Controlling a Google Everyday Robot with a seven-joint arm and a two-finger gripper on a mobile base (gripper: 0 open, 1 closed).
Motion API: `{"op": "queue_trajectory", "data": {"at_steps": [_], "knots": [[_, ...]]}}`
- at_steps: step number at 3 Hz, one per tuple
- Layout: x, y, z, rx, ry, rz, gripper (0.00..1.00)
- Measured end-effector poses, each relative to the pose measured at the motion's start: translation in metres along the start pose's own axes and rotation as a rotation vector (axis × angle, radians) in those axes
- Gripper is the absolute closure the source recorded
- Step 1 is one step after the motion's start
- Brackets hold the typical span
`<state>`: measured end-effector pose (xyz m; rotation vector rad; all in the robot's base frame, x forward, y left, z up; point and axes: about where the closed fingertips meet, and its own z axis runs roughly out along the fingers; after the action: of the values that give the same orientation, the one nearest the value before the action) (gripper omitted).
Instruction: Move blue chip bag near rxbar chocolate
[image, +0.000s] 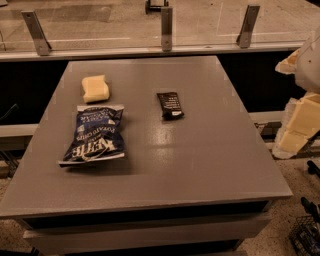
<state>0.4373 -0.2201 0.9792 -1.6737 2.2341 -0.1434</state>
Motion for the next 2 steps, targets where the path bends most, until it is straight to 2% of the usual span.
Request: {"op": "queue_trajectory", "data": {"at_steps": [1,2], "knots": [[0.0259,-0.0073,-0.0029,0.044,0.005,0.094,0.0],[0.0316,-0.0043,0.0015,0.03,0.036,0.092,0.0]]}}
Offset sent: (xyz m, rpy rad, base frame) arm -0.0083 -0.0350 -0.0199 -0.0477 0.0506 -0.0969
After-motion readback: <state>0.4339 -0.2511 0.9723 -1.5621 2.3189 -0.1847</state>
